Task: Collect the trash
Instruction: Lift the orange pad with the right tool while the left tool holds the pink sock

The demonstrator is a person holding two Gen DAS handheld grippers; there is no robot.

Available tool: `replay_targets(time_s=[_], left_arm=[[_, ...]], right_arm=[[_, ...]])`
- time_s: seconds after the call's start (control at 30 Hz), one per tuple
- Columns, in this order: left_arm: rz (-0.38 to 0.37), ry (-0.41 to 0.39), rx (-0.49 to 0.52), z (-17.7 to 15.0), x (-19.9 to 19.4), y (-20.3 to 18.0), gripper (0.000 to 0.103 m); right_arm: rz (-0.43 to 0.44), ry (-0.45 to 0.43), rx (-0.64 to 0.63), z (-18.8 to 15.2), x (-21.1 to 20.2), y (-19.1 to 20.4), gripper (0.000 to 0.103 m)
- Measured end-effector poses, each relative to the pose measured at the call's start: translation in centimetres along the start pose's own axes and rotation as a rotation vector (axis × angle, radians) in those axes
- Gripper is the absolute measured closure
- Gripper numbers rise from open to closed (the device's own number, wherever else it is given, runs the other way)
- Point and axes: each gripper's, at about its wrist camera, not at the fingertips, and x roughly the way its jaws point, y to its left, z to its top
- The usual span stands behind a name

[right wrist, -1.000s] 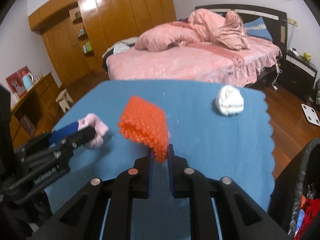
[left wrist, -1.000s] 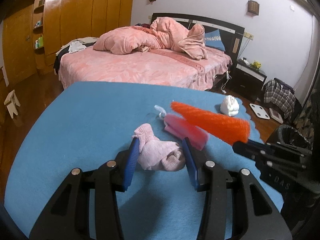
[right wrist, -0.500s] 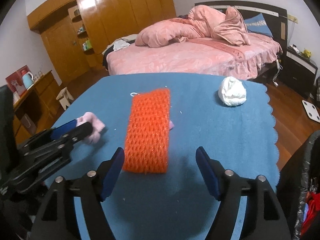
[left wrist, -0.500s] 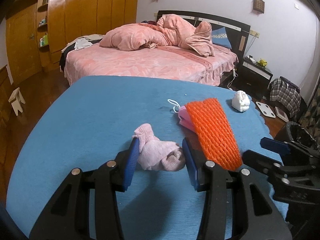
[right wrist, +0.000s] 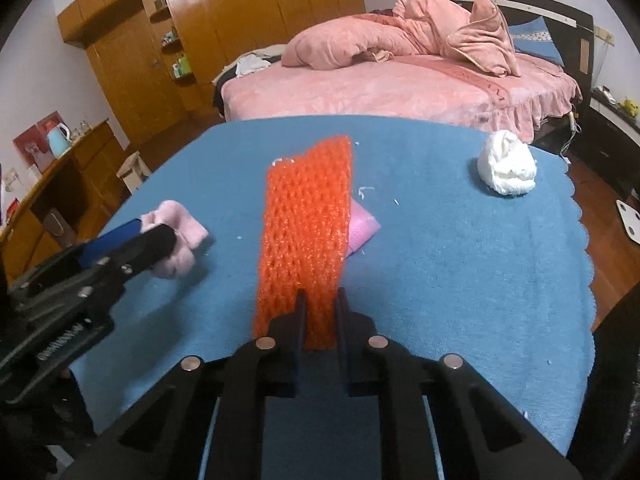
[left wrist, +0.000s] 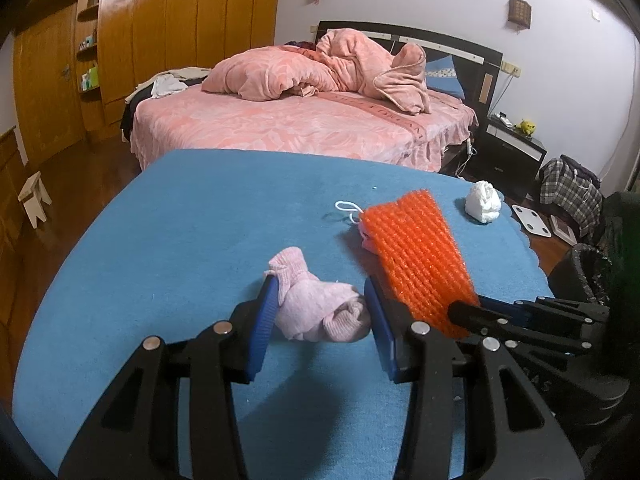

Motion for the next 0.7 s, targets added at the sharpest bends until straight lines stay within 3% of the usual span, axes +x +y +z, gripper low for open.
replay_targets(time_s=[0.33, 0.7], left_arm=[[-0.028, -0.039, 0.022, 0.5, -2.3, -1.6, 0.060], [-0.094, -0.090, 0.075, 1.1, -5.5, -5.4, 0.060]], right_arm=[[0.020, -0.112, 0.012, 0.8, -5.3, 0.5, 0.091], [-0.051, -0.233, 0.020, 0.6, -12.1, -0.7, 0.091]])
